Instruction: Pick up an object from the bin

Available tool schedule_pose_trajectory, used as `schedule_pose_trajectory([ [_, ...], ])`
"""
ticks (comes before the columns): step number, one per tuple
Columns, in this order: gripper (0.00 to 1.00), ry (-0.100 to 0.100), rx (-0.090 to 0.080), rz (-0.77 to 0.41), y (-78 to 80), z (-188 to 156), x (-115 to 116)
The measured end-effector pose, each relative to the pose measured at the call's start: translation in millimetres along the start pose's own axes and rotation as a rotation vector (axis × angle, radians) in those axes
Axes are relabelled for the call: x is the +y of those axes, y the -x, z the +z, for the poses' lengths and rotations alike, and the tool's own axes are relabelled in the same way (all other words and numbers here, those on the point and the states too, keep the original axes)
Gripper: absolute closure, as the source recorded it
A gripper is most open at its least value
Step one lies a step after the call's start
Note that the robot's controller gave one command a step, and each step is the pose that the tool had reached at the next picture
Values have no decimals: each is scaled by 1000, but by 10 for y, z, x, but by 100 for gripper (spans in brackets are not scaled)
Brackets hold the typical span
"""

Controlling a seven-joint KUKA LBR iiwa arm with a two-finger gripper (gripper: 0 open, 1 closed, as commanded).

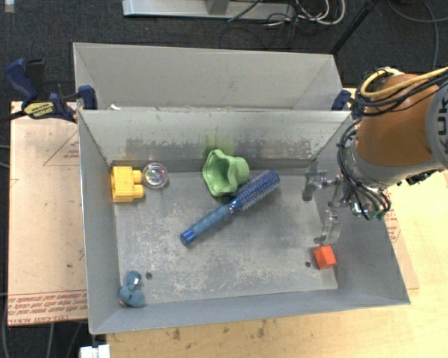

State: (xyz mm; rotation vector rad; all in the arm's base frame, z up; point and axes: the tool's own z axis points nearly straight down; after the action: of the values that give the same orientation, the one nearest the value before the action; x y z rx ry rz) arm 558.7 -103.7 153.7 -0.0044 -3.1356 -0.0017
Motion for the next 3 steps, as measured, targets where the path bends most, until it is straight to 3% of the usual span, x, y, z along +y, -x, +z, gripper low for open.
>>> schedule_pose_trajectory([
  [1, 0, 0, -1, -62, -283, 863, -505],
  [2, 0, -1, -7, -150, -465, 532, -492],
  [3, 0, -2, -10, -266, -310, 539, -499],
])
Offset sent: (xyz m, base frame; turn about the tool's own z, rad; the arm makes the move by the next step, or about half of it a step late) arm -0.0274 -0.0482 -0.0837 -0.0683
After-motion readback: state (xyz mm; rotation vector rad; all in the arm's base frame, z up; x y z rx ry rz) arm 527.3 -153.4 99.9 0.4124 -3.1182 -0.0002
